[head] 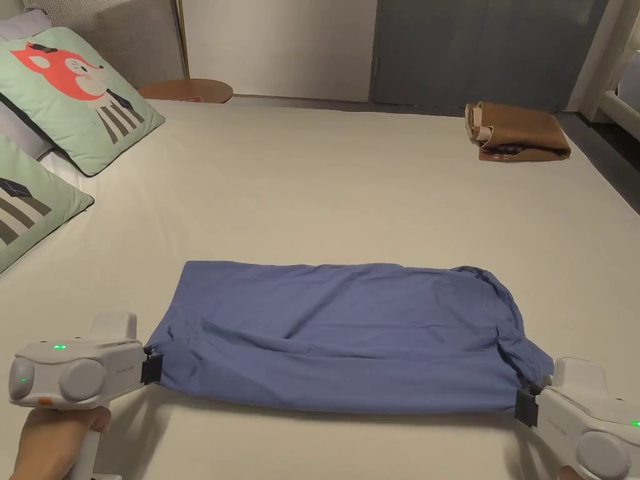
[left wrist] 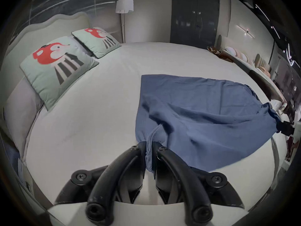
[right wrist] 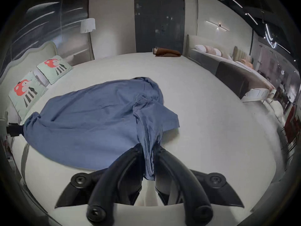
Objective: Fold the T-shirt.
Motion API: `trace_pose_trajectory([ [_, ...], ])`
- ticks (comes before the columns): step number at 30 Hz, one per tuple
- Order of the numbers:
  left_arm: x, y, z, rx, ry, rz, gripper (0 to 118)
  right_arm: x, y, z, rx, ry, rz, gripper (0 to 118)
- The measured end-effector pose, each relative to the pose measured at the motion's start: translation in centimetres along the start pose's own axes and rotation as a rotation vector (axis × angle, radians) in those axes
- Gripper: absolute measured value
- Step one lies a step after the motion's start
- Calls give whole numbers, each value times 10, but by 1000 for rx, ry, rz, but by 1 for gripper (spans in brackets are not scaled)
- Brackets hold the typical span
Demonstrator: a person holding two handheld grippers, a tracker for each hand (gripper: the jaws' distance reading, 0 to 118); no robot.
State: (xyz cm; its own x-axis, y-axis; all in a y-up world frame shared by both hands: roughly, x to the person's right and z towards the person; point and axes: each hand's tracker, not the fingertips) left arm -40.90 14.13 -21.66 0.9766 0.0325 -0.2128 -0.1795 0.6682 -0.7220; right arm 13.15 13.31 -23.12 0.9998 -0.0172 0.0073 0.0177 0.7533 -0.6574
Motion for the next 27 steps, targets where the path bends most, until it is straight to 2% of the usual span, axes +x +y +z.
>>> trace_pose_trajectory([
  [11,-27,-84,40,-88,-18,65,3,19,-78,33,-71,18,-21,11],
  [20,-13,-90,33,-131,33,48,5,14,-96,27,-104,-2,-56,12],
  [21,-14,-88,33,-133,35,46,13,12,-94,28,-102,-5,-55,20],
  [22,-13,-84,35,-137,41,61,28,7,-87,36,-102,-12,-50,32],
  [23,-12,-79,38,-141,45,85,49,4,-83,39,-94,-23,-44,49],
  [24,-11,-74,44,-124,28,135,72,0,-76,43,-76,-30,-38,77],
  [25,-13,-68,44,-82,-18,158,83,-4,-68,48,-25,-23,-34,96],
  [26,-11,-61,50,-38,-51,175,92,-6,-60,51,20,-13,-32,107],
  [27,-6,-52,58,17,-70,189,99,-10,-50,58,79,7,-29,111],
])
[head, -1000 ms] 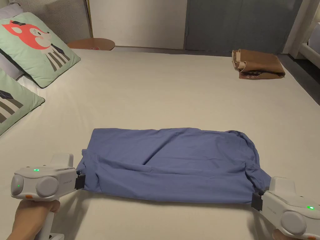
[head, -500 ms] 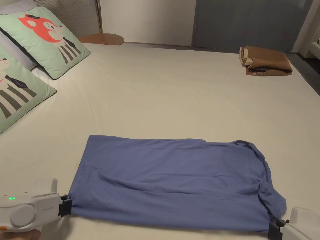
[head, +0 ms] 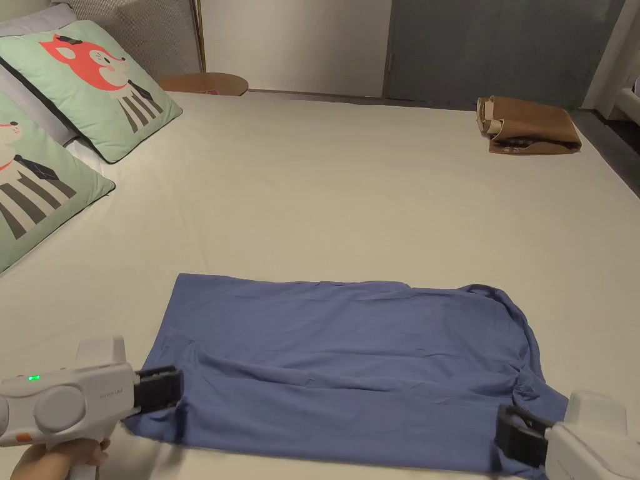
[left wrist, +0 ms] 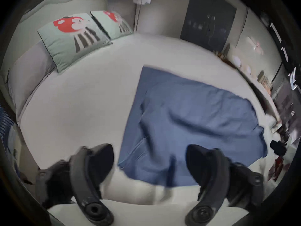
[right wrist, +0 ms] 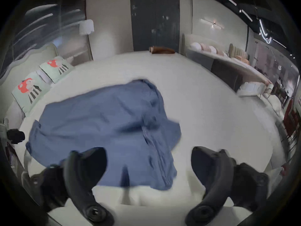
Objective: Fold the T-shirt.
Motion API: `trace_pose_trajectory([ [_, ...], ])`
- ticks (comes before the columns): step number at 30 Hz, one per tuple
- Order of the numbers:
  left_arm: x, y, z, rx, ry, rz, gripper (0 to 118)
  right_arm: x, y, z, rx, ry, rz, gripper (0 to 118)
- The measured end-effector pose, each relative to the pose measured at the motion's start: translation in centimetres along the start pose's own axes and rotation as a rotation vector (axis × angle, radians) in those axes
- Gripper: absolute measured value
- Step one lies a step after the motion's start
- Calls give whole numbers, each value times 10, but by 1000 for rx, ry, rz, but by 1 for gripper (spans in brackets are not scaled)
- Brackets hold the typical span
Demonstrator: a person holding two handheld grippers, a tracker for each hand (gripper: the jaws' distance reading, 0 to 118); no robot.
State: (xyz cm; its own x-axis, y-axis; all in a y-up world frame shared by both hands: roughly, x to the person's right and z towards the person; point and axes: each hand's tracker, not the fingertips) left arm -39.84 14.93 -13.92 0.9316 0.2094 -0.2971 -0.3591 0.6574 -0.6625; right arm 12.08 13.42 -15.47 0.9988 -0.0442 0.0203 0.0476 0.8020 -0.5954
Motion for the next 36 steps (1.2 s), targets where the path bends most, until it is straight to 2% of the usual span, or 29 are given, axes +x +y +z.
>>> trace_pose_trajectory([
  [7,73,36,68,428,-53,-126,99,-41,74,50,332,84,48,110],
  [15,119,40,94,709,-29,-213,99,-68,101,78,558,22,120,109],
  [17,123,39,93,723,-35,-209,98,-71,103,80,577,29,129,101],
  [18,127,37,95,738,-36,-200,94,-72,104,81,582,30,125,90],
  [19,128,35,95,756,-45,-200,85,-73,105,82,583,31,125,80],
  [20,129,34,96,769,-53,-198,70,-73,106,82,586,33,124,67],
  [22,134,33,99,782,-51,-211,6,-75,106,81,597,28,129,25],
  [23,135,33,98,785,-54,-220,0,-75,106,80,599,24,132,2],
  [32,141,46,83,743,-53,-291,0,-76,113,70,605,26,134,0],
  [36,135,73,54,581,-32,-347,0,-80,117,68,598,36,132,0],
])
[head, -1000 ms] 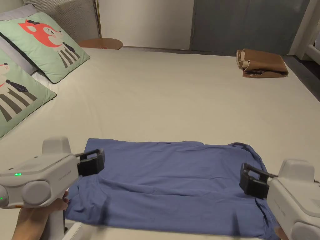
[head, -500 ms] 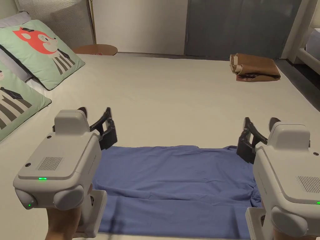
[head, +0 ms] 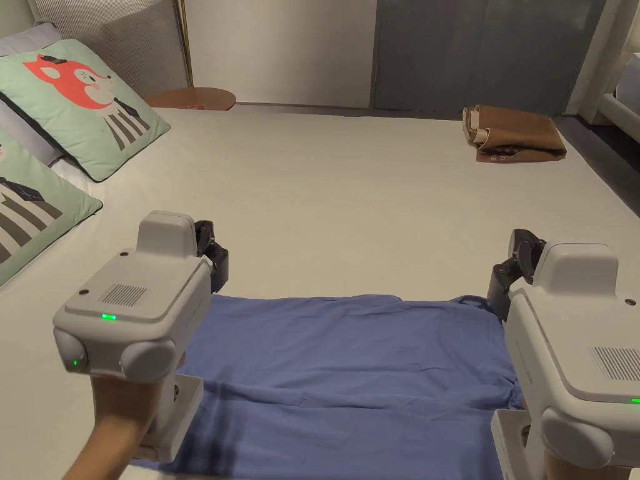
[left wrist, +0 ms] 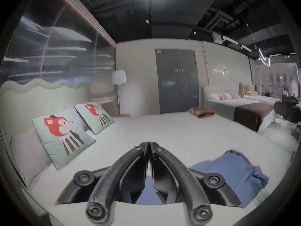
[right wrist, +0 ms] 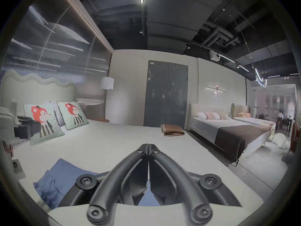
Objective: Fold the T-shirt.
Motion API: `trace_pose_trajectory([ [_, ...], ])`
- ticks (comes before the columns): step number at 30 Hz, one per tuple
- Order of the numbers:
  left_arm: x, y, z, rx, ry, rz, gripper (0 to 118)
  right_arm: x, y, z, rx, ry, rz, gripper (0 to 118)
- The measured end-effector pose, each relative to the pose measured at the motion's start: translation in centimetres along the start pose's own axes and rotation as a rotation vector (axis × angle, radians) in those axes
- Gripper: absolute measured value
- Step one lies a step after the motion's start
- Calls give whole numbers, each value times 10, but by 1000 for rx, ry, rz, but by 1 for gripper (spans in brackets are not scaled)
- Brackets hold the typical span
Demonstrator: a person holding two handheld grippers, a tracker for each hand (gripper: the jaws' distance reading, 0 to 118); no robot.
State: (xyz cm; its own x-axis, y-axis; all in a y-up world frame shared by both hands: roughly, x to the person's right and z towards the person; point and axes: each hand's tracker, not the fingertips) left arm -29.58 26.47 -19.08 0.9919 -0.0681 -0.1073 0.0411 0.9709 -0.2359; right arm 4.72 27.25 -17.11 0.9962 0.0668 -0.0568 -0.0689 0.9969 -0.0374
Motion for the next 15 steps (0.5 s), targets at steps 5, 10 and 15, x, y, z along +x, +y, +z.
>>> trace_pose_trajectory([
  [5,-42,-4,-74,-247,-88,70,0,0,-8,-26,-29,9,12,0],
  [10,-72,-21,-141,-451,-56,86,0,-3,-19,-49,-77,7,25,0],
  [15,-99,-52,-206,-634,-13,162,8,-3,-37,-76,-134,-5,25,0],
])
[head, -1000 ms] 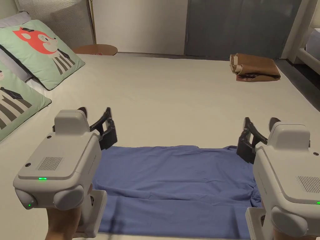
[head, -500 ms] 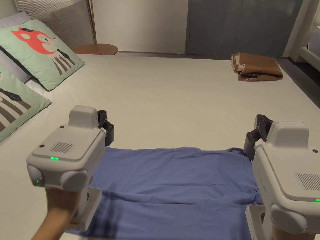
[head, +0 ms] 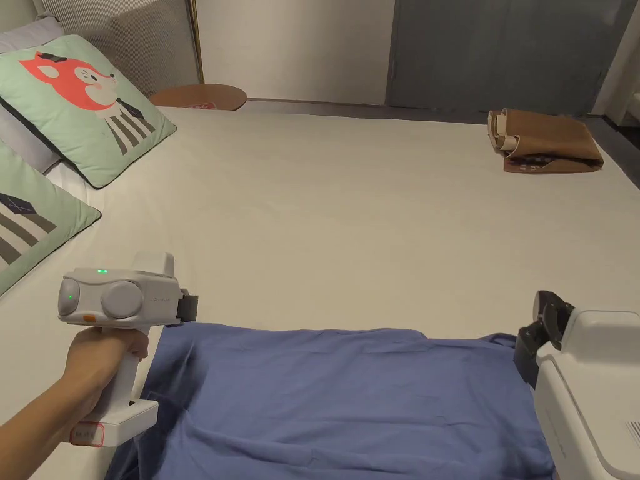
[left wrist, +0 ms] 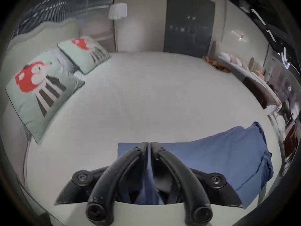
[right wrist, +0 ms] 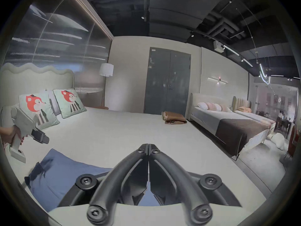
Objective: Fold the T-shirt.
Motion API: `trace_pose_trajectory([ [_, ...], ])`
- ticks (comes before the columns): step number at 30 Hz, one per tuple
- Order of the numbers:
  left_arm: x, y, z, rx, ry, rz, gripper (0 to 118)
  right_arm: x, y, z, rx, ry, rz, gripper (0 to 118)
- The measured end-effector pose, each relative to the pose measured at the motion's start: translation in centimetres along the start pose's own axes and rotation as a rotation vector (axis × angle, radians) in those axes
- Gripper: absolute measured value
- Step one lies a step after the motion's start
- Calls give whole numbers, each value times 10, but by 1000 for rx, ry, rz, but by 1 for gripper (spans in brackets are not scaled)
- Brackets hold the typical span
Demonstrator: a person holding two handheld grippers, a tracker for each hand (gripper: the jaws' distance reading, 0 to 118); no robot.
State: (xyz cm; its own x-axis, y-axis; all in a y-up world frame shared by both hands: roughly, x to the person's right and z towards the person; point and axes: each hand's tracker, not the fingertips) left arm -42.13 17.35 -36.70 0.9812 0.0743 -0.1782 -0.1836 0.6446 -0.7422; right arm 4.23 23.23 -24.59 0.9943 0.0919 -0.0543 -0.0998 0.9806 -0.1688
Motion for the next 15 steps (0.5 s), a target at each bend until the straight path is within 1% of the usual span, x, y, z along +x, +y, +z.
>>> trace_pose_trajectory([
  [1,-6,2,-11,-18,-5,33,25,0,-4,-6,-12,-2,2,0],
  [2,-11,3,-23,-56,-11,50,50,1,-7,-11,-24,-3,1,0],
  [3,-16,4,-38,-94,-6,71,84,1,-10,-17,-33,-4,0,0],
  [4,-20,5,-50,-130,6,74,101,3,-11,-21,-46,-7,1,0],
  [5,-21,4,-56,-130,27,80,106,5,-12,-24,-54,-11,5,0],
  [6,-22,3,-61,-101,33,80,105,5,-14,-27,-60,-16,8,0],
  [8,-20,1,-69,-112,41,75,105,7,-25,-36,-77,-22,4,0],
  [9,-19,0,-73,-122,46,68,101,8,-28,-39,-87,-24,0,0],
  [10,-16,-1,-77,-126,52,63,94,8,-30,-41,-94,-28,-3,0],
  [11,-15,-3,-79,-127,50,60,83,9,-32,-43,-98,-30,-2,0],
  [12,-11,-6,-83,-133,50,49,65,9,-33,-42,-104,-31,2,0],
  [13,-6,-9,-86,-141,57,34,53,10,-34,-42,-109,-33,2,0],
  [15,5,-16,-86,-147,77,-24,43,13,-36,-41,-116,-32,1,0],
])
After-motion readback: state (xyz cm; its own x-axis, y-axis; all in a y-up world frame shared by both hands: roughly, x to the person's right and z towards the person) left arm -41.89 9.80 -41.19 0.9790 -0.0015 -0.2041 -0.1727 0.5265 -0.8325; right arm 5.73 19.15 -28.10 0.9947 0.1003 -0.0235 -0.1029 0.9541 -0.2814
